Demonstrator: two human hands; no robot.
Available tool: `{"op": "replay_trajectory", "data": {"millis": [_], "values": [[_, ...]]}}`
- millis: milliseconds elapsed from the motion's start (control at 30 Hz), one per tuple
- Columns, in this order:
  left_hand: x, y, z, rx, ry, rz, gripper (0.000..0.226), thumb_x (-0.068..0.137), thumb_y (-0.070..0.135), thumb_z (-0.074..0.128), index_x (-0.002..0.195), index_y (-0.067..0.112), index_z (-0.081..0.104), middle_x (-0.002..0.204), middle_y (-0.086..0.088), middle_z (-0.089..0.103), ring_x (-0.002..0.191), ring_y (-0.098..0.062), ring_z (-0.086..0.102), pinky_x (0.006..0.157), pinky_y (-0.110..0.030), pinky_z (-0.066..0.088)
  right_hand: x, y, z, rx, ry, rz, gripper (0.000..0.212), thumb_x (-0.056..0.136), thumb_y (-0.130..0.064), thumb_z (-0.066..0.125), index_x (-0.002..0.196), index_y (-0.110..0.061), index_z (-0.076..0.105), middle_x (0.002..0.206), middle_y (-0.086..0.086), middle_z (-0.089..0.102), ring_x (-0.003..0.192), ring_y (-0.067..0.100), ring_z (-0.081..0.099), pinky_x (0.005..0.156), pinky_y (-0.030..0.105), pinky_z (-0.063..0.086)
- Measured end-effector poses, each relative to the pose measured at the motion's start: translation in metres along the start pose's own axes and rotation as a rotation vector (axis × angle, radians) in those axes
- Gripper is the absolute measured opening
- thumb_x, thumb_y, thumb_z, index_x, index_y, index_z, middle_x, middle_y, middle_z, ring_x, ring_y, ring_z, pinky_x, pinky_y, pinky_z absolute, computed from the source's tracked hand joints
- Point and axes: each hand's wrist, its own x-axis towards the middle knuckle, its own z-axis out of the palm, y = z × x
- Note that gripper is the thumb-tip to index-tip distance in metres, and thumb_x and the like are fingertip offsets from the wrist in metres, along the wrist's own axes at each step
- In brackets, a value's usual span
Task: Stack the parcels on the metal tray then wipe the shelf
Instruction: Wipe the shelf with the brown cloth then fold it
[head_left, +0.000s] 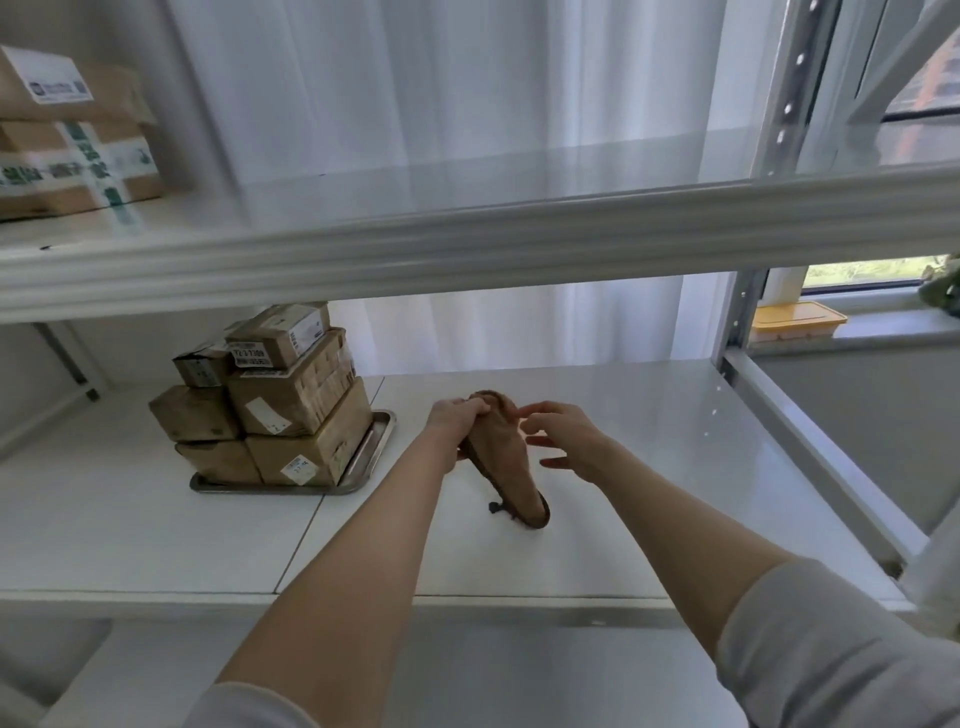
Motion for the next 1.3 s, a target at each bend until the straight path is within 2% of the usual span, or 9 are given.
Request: {"op": "replay_trajectory", "data": {"millis": [67, 167, 300, 533, 700, 833, 1033, 1167, 1300], "values": [[0.004, 0.007, 0.006, -0.033, 0.009, 0.023, 0.002, 0.089, 0.013, 0.057, 0.087, 0.013, 0.057, 0.104, -0.01, 0.056, 0.096, -0.028, 0.053, 0.087, -0.039, 0.05, 0.008, -0.001, -0.011, -0.044, 0.058, -0.012, 0.031, 0.089, -0.027, 0.065, 0.118, -0.017, 0.06, 0.125, 0.003, 0.059, 0.113, 0.021, 0.053, 0.1, 0.044, 0.043], [0.01, 0.014, 0.009, -0.043, -0.009, 0.07, 0.01, 0.089, 0.013, 0.053, 0.097, 0.015, 0.059, 0.106, -0.01, 0.059, 0.099, -0.028, 0.055, 0.09, -0.042, 0.05, 0.02, -0.005, -0.02, -0.063, 0.027, 0.011, 0.069, 0.083, -0.053, 0.065, 0.136, -0.013, 0.051, 0.139, 0.002, 0.049, 0.13, 0.026, 0.042, 0.109, 0.047, 0.033], [0.021, 0.021, 0.005, 0.048, -0.067, 0.096, 0.015, 0.087, 0.013, 0.05, 0.096, 0.019, 0.061, 0.103, -0.008, 0.06, 0.097, -0.026, 0.055, 0.082, -0.036, 0.049, 0.03, -0.012, -0.019, -0.037, -0.086, 0.074, 0.084, 0.07, -0.074, 0.062, 0.128, -0.014, 0.055, 0.131, -0.001, 0.053, 0.126, 0.026, 0.046, 0.11, 0.055, 0.029], [0.043, 0.029, -0.012, 0.078, -0.134, 0.085, 0.039, 0.084, -0.006, 0.041, 0.112, 0.01, 0.062, 0.09, -0.01, 0.061, 0.082, -0.022, 0.056, 0.078, -0.033, 0.053, 0.054, -0.02, -0.013, 0.157, -0.036, -0.018, 0.05, 0.083, -0.037, 0.072, 0.125, -0.011, 0.062, 0.122, 0.003, 0.062, 0.113, 0.024, 0.056, 0.104, 0.044, 0.041], [0.069, 0.032, -0.028, 0.104, 0.001, 0.202, 0.041, 0.084, -0.012, 0.05, 0.12, 0.006, 0.06, 0.094, -0.015, 0.061, 0.081, -0.024, 0.057, 0.075, -0.031, 0.054, 0.069, -0.033, 0.0, 0.196, 0.014, -0.071, 0.032, 0.091, -0.024, 0.066, 0.119, -0.008, 0.064, 0.11, 0.005, 0.062, 0.105, 0.022, 0.056, 0.087, 0.035, 0.044], [0.089, 0.043, -0.039, 0.114, 0.087, 0.351, 0.039, 0.086, -0.006, 0.057, 0.123, 0.005, 0.057, 0.1, -0.02, 0.062, 0.084, -0.028, 0.059, 0.081, -0.035, 0.053, 0.082, -0.046, 0.006, 0.162, 0.023, -0.092, 0.04, 0.086, -0.011, 0.065, 0.126, -0.012, 0.056, 0.115, 0.008, 0.061, 0.106, 0.023, 0.057, 0.09, 0.037, 0.043], [0.116, 0.04, -0.06, 0.192, 0.141, 0.388, 0.032, 0.093, 0.0, 0.049, 0.123, 0.005, 0.057, 0.105, -0.018, 0.061, 0.084, -0.022, 0.054, 0.063, -0.021, 0.045, 0.1, -0.048, 0.028, 0.17, 0.002, -0.134, 0.05, 0.084, 0.006, 0.058, 0.127, -0.019, 0.056, 0.122, 0.011, 0.059, 0.11, 0.026, 0.058, 0.089, 0.034, 0.048], [0.134, 0.033, -0.068, 0.249, 0.178, 0.41, 0.029, 0.095, 0.001, 0.045, 0.123, 0.003, 0.057, 0.122, -0.021, 0.06, 0.097, -0.023, 0.056, 0.084, -0.031, 0.048, 0.108, -0.05, 0.044, 0.125, 0.058, -0.177, 0.042, 0.082, 0.012, 0.055, 0.115, -0.013, 0.065, 0.105, 0.011, 0.066, 0.093, 0.02, 0.058, 0.093, 0.039, 0.05], [0.142, 0.036, -0.074, 0.281, 0.188, 0.423, 0.031, 0.097, 0.005, 0.043, 0.125, 0.007, 0.056, 0.124, -0.017, 0.059, 0.113, -0.032, 0.057, 0.099, -0.041, 0.047, 0.11, -0.053, 0.051, 0.124, 0.111, -0.224, 0.036, 0.081, 0.01, 0.058, 0.112, -0.007, 0.068, 0.091, 0.006, 0.065, 0.078, 0.013, 0.057, 0.066, 0.02, 0.045]]}}
